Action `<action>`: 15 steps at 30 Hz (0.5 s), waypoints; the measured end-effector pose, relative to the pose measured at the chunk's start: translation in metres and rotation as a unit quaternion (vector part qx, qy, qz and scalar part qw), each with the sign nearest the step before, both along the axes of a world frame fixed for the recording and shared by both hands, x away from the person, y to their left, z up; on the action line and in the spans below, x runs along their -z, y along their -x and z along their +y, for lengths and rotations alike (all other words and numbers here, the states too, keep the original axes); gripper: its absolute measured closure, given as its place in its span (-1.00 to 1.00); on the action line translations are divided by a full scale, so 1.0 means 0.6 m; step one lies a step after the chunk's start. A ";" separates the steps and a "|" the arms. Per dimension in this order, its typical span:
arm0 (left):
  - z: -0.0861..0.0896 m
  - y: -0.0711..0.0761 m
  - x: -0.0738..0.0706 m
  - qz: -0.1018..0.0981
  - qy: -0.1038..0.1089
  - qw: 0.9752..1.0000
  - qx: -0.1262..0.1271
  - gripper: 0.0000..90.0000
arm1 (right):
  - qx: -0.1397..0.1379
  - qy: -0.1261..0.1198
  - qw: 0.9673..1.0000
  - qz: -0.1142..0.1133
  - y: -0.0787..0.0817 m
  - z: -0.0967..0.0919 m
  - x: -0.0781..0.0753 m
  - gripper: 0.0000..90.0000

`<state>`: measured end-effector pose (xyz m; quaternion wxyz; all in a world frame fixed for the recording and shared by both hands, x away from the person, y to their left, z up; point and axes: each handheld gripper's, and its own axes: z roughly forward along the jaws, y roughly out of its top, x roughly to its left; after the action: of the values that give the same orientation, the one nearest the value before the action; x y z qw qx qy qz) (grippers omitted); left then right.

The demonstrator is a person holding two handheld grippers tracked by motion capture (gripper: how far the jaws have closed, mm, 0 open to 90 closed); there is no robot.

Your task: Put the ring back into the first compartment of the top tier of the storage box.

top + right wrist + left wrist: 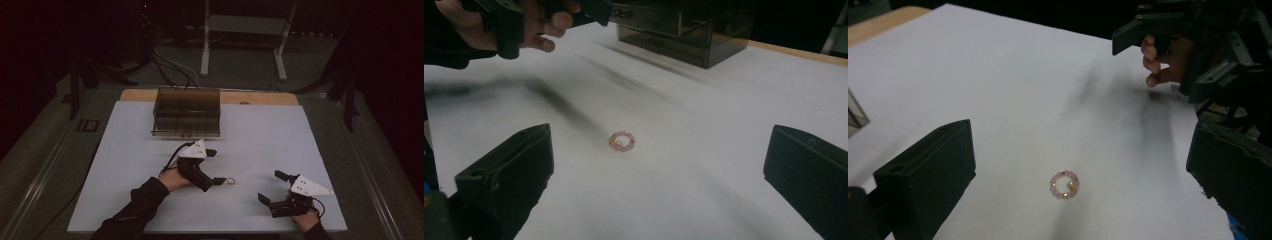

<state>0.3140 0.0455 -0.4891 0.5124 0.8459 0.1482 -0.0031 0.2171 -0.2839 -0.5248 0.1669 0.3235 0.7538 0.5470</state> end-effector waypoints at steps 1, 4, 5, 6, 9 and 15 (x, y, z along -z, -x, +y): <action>-0.004 0.000 0.002 0.001 -0.004 1.000 0.002 -0.98 | 0.000 0.000 1.000 0.000 0.000 0.000 0.000 -1.00; -0.015 0.000 0.006 0.000 -0.012 1.000 0.002 -0.98 | -0.001 -0.001 1.000 0.000 0.000 0.000 0.000 -1.00; -0.018 0.000 0.008 -0.001 -0.015 1.000 0.001 -0.98 | -0.001 -0.001 1.000 0.000 0.000 0.000 0.000 -1.00; -0.020 -0.001 0.009 0.003 -0.018 1.000 -0.001 -0.98 | -0.001 -0.001 1.000 0.000 0.000 0.000 0.000 -1.00; -0.028 -0.003 0.015 0.006 -0.024 1.000 -0.010 -0.98 | -0.001 -0.002 1.000 -0.001 0.000 -0.001 -0.001 -1.00; -0.044 -0.005 0.027 0.027 -0.049 0.998 -0.016 -0.98 | -0.002 -0.002 1.000 -0.001 0.000 0.000 0.000 -1.00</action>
<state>0.3171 0.0194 -0.5051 0.4664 0.8669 0.1755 -0.0110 0.2170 -0.2842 -0.5246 0.1658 0.3220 0.7534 0.5489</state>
